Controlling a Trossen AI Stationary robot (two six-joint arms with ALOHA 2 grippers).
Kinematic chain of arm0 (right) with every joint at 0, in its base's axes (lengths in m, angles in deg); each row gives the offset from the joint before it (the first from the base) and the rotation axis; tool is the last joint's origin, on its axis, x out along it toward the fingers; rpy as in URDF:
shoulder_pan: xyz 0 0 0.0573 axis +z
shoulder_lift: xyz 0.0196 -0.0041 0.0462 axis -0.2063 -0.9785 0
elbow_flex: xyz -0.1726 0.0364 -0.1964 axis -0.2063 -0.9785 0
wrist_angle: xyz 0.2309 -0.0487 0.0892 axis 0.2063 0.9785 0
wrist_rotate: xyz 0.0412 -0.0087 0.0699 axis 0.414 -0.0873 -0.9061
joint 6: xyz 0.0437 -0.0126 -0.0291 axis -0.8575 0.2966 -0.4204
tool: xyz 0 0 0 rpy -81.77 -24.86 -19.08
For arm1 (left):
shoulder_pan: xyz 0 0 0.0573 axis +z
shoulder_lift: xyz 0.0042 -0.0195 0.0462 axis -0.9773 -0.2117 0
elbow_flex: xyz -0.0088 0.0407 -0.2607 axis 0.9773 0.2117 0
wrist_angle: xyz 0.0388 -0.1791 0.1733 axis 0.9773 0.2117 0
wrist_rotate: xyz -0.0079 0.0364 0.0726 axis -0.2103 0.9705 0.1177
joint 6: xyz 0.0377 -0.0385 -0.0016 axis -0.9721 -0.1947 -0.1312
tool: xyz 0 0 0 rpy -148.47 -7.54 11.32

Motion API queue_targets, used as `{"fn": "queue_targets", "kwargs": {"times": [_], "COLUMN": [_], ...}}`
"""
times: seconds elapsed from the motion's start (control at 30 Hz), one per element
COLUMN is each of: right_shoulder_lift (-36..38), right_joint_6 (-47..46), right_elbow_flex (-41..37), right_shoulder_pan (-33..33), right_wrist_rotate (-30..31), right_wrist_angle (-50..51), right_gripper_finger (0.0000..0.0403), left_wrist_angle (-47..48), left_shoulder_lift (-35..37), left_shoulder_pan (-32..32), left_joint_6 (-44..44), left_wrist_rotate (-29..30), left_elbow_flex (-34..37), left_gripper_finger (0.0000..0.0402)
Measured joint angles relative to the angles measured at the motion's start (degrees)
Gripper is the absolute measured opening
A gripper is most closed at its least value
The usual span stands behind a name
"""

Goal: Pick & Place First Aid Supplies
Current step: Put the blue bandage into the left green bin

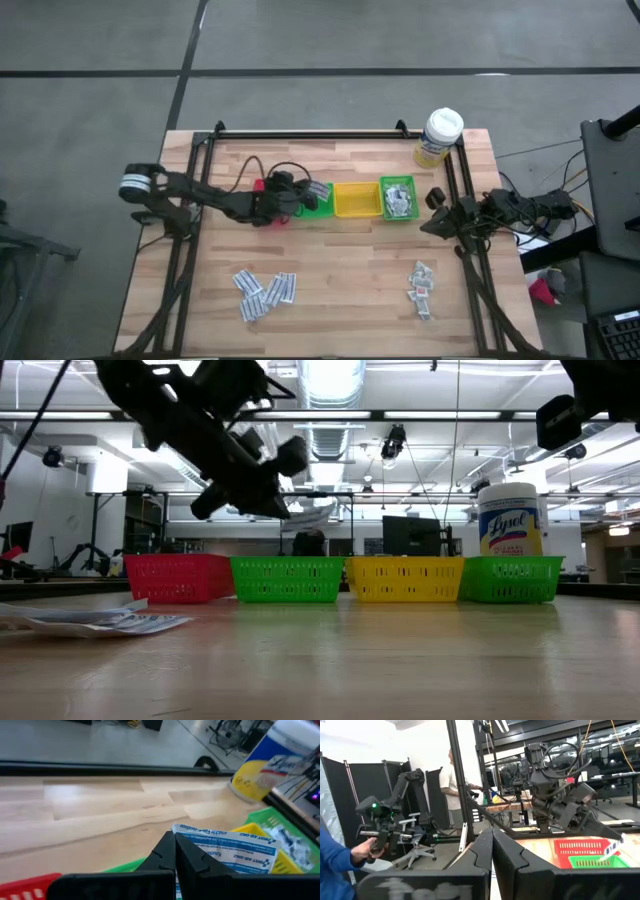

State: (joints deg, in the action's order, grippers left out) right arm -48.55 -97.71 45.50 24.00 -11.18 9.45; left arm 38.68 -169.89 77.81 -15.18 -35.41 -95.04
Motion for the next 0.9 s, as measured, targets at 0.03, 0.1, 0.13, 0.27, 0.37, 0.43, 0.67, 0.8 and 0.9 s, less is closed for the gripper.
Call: {"fn": "queue_targets", "kwargs": {"times": [0.03,0.1,0.13,0.27,0.37,0.43,0.67,0.8,0.9], "right_shoulder_lift": [-0.02,-0.02,-0.02,-0.06,-0.07,-0.07,-0.07,-0.07,-0.07], "right_joint_6": [-0.02,-0.32,-0.64,-1.99,-2.07,-2.04,-1.95,-2.12,-2.34], "right_elbow_flex": [0.0,0.0,0.0,0.0,0.0,0.0,-0.02,-0.02,-0.02], "right_shoulder_pan": [0.0,-0.01,0.0,-0.02,-0.02,-0.02,0.0,-0.02,-0.02], "right_wrist_rotate": [0.01,0.0,0.0,0.0,0.0,0.0,0.0,0.0,-0.07], "right_wrist_angle": [0.23,1.03,1.31,1.5,1.57,1.61,1.59,1.59,1.59], "right_gripper_finger": [0.0008,0.0008,0.0008,0.0008,0.0008,0.0008,0.0008,0.0008,0.0008], "left_wrist_angle": [0.5,1.75,3.01,11.28,18.72,23.09,32.9,32.85,32.79], "left_shoulder_lift": [-1.27,-3.52,-4.56,-7.16,-8.34,-8.84,-10.09,-11.08,-11.32], "left_shoulder_pan": [0.0,0.02,0.04,0.09,0.02,0.02,0.08,0.26,0.44], "left_joint_6": [0.07,0.88,1.7,5.91,9.96,12.38,17.41,18.07,18.84], "left_wrist_rotate": [-0.06,-0.08,-0.06,-0.06,-0.06,-0.06,-1.22,-1.6,-1.69], "left_elbow_flex": [-0.91,-2.59,-3.54,-7.35,-9.87,-11.31,-14.41,-14.43,-14.42], "left_gripper_finger": [0.0,0.0,0.0,0.0,0.0,0.0,0.0,0.0,0.0]}}
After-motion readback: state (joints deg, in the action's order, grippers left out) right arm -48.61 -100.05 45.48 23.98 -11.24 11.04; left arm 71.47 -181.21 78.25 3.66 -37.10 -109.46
